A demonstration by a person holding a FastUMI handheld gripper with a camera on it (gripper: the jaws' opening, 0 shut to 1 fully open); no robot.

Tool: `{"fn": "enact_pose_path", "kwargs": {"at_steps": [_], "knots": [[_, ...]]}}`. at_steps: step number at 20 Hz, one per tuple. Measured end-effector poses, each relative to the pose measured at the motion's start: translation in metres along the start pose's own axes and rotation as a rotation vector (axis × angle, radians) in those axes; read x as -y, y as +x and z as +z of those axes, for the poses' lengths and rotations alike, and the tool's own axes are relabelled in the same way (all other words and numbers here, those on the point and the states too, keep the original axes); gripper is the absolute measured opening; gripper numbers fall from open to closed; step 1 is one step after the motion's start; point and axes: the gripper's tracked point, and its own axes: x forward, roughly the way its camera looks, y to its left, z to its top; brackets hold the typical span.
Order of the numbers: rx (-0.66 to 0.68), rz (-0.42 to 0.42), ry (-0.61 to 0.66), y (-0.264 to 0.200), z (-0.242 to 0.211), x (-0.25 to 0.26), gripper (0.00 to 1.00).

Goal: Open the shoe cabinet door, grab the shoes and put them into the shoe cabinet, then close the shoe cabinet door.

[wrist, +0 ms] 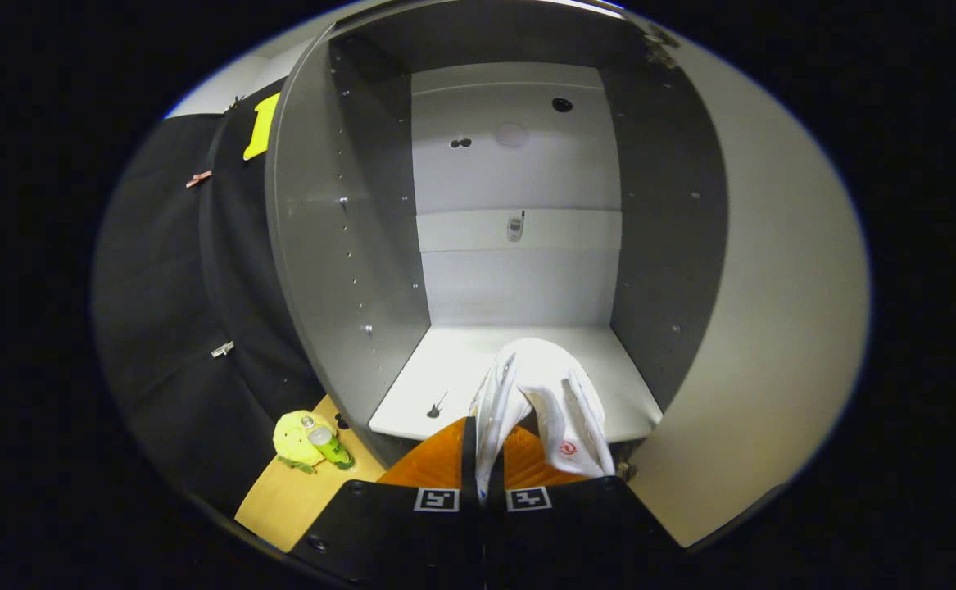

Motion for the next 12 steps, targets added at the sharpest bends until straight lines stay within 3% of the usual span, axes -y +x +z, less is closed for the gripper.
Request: {"fn": "enact_pose_path", "kwargs": {"at_steps": [3, 12], "knots": [[-0.014, 0.003, 0.006, 0.043, 0.01, -0.008, 0.06], [-0.065, -0.096, -0.082, 0.154, 0.008, 0.011, 0.06]]}}
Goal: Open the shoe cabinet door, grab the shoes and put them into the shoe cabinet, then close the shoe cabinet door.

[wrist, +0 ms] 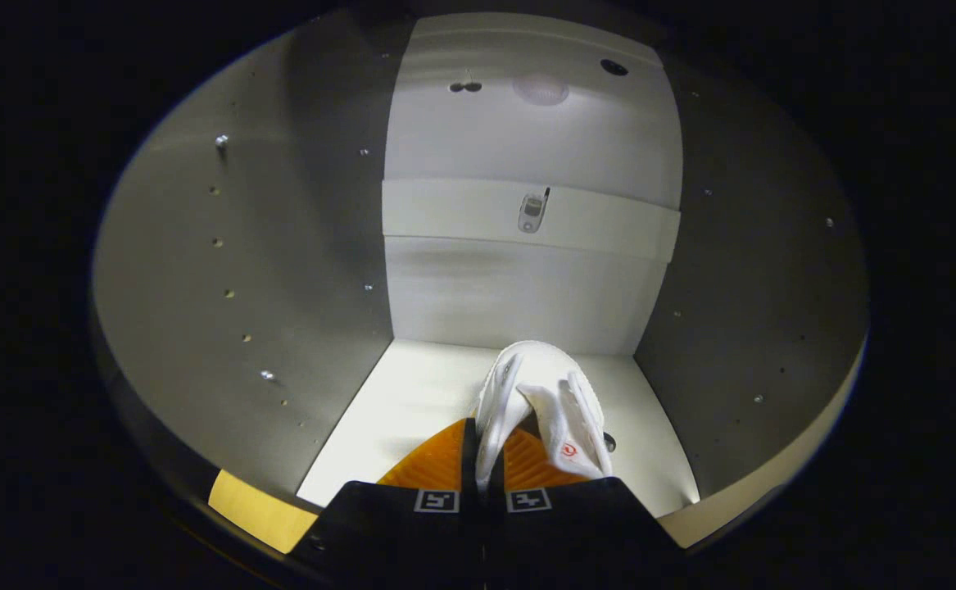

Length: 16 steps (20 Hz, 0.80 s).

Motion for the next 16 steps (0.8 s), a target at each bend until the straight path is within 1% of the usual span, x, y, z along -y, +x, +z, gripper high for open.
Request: {"fn": "enact_pose_path", "kwargs": {"at_steps": [5, 10, 12, 15, 16], "knots": [[-0.04, -0.031, -0.074, 0.037, -0.007, 0.009, 0.06], [-0.073, -0.047, -0.134, 0.061, -0.016, 0.011, 0.06], [-0.104, -0.048, -0.144, 0.066, -0.026, 0.011, 0.06], [-0.11, -0.064, -0.121, 0.069, -0.027, 0.011, 0.06], [-0.114, -0.085, -0.125, 0.067, -0.027, 0.015, 0.09]]}}
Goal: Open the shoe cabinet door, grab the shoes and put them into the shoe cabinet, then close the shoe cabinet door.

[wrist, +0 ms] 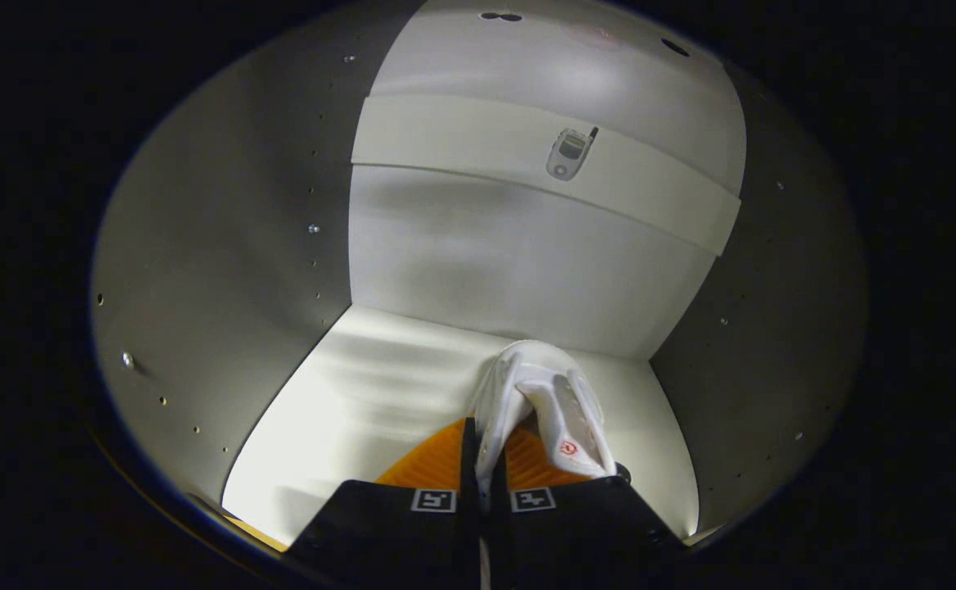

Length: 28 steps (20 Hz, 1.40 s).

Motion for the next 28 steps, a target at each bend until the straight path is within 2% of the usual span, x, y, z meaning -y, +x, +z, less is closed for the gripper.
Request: {"fn": "enact_pose_path", "kwargs": {"at_steps": [2, 4, 5, 7, 9, 10, 12, 14, 18, 23, 28], "knots": [[-0.007, 0.003, 0.006, -0.004, -0.003, -0.001, 0.23], [-0.01, 0.018, 0.021, -0.012, -0.006, -0.005, 0.3], [-0.016, 0.04, 0.028, -0.017, -0.007, -0.011, 0.38], [-0.02, 0.062, 0.038, -0.027, -0.01, -0.017, 0.69], [0.0, 0.069, 0.047, -0.041, -0.01, -0.018, 0.79], [0.006, 0.071, 0.063, -0.049, -0.011, -0.019, 0.88], [0.026, 0.07, 0.094, -0.068, -0.01, -0.017, 0.98], [0.082, 0.037, 0.114, -0.084, 0.001, -0.006, 0.98], [0.151, 0.062, 0.211, -0.132, 0.02, -0.001, 0.98], [0.297, 0.068, 0.196, -0.226, 0.03, 0.018, 0.98], [0.403, 0.073, 0.216, -0.318, 0.012, 0.031, 0.98]]}}
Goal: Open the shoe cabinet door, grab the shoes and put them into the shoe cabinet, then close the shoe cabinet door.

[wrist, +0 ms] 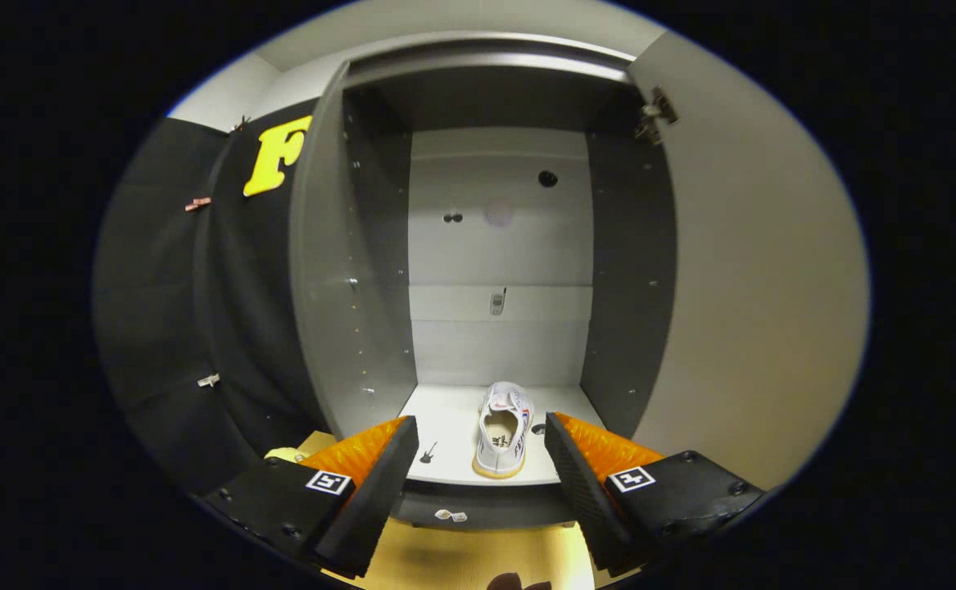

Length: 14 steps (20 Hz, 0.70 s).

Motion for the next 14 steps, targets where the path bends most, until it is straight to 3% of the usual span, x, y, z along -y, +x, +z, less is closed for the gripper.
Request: {"fn": "enact_pose_path", "kwargs": {"at_steps": [8, 14], "knots": [[0.1, 0.033, 0.007, -0.139, 0.014, 0.011, 0.98], [0.121, -0.011, 0.021, -0.224, 0.016, 0.059, 0.98]]}}
